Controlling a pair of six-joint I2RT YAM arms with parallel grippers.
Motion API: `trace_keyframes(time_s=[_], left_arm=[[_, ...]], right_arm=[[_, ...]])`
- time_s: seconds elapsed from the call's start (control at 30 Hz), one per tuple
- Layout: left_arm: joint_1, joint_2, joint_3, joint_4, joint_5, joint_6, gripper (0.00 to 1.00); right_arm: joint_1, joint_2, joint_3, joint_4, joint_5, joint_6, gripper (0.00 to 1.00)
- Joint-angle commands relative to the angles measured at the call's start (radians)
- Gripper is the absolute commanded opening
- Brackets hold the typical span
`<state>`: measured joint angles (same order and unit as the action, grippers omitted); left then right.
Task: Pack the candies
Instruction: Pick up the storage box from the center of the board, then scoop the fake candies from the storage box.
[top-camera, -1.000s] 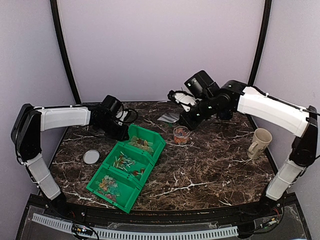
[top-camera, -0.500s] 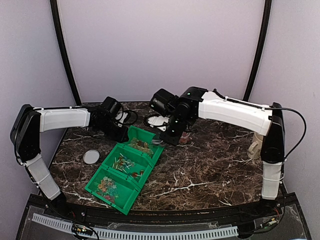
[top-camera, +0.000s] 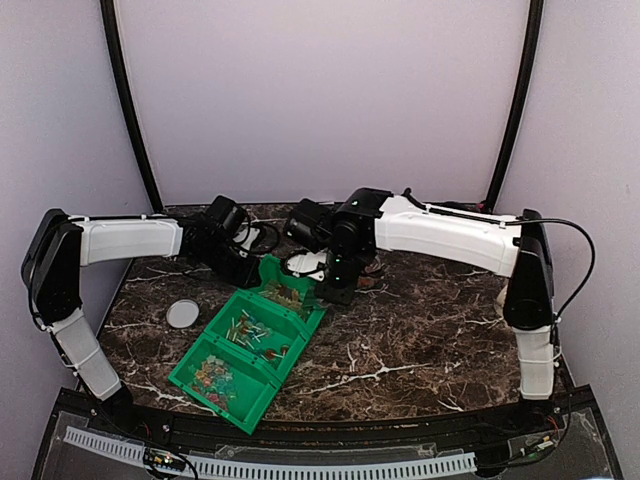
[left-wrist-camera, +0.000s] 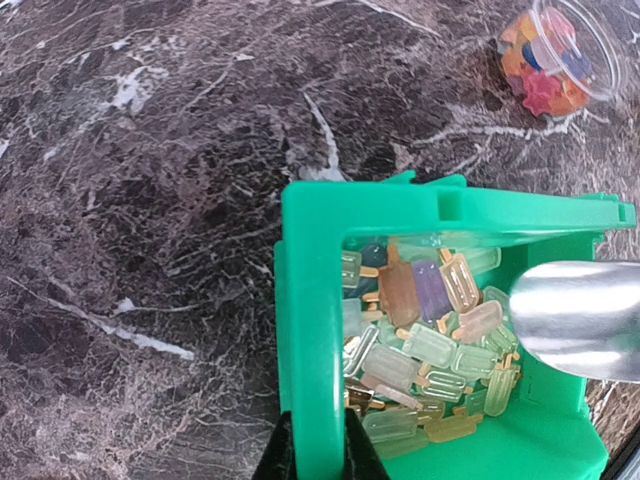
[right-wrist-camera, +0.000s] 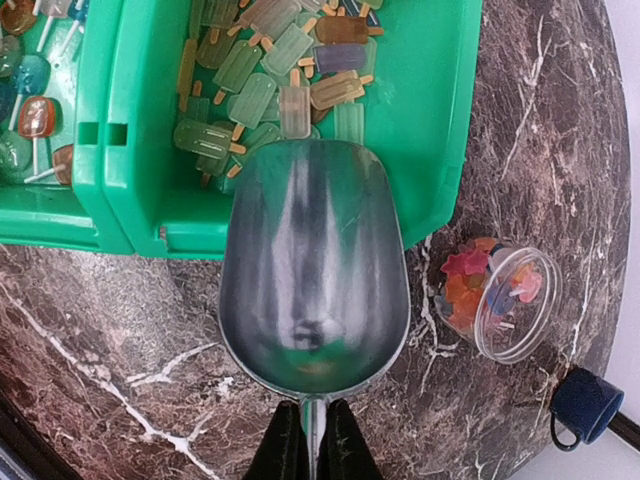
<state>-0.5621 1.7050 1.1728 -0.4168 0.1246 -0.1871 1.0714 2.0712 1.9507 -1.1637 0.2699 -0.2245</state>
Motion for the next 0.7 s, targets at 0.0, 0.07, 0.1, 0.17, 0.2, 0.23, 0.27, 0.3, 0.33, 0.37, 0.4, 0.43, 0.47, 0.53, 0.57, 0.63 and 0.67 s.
trace_keyframes(time_s=[0.0,0.07,0.1,0.17,0.2,0.23,0.27,0.3,0.33,0.37,0.4,0.43,0.47,0.53,0.57,0.63,0.67], left_arm=[[-0.019,-0.061,-0.009,0.047,0.048,0.017,0.00],[-0.025,-0.063,-0.008,0.052,0.056,0.018,0.00],[-0.026,-0.064,-0.009,0.056,0.062,0.020,0.00],[-0.032,-0.070,-0.014,0.065,0.073,0.024,0.00],[-0.036,-0.077,-0.018,0.073,0.077,0.028,0.00],[-0.037,-0.082,-0.024,0.081,0.080,0.029,0.00],[-0.040,-0.088,-0.028,0.088,0.083,0.030,0.00],[-0.043,-0.093,-0.032,0.094,0.088,0.031,0.00],[-0.043,-0.095,-0.033,0.100,0.096,0.030,0.00],[-0.044,-0.098,-0.033,0.103,0.102,0.031,0.00],[-0.044,-0.102,-0.035,0.106,0.106,0.031,0.00],[-0.044,-0.104,-0.037,0.110,0.109,0.031,0.00],[-0.044,-0.109,-0.040,0.115,0.113,0.034,0.00],[-0.044,-0.115,-0.045,0.117,0.112,0.035,0.00],[-0.045,-0.120,-0.046,0.122,0.113,0.037,0.00],[-0.044,-0.128,-0.055,0.134,0.117,0.037,0.00],[-0.045,-0.129,-0.057,0.138,0.121,0.035,0.00]], right_arm=[[0.020,0.052,0.054,-0.030,0.034,-0.013,0.00],[0.026,0.078,0.077,-0.034,0.039,-0.020,0.00],[0.029,0.093,0.089,-0.034,0.032,-0.024,0.00],[0.031,0.108,0.095,-0.030,0.017,-0.035,0.00],[0.031,0.120,0.096,-0.026,0.006,-0.041,0.00],[0.031,0.127,0.095,-0.023,0.001,-0.046,0.00],[0.031,0.133,0.094,-0.014,-0.007,-0.053,0.00],[0.032,0.136,0.089,-0.002,-0.019,-0.063,0.00],[0.032,0.136,0.080,0.015,-0.033,-0.074,0.00],[0.032,0.137,0.070,0.033,-0.045,-0.085,0.00],[0.032,0.138,0.058,0.054,-0.056,-0.099,0.00],[0.032,0.136,0.041,0.073,-0.076,-0.112,0.00],[0.030,0.127,0.007,0.111,-0.090,-0.125,0.00],[0.028,0.104,-0.086,0.219,-0.105,-0.147,0.00],[0.028,0.098,-0.120,0.262,-0.112,-0.152,0.00],[0.022,0.100,-0.160,0.317,-0.125,-0.146,0.00],[0.017,0.101,-0.174,0.344,-0.133,-0.137,0.00]])
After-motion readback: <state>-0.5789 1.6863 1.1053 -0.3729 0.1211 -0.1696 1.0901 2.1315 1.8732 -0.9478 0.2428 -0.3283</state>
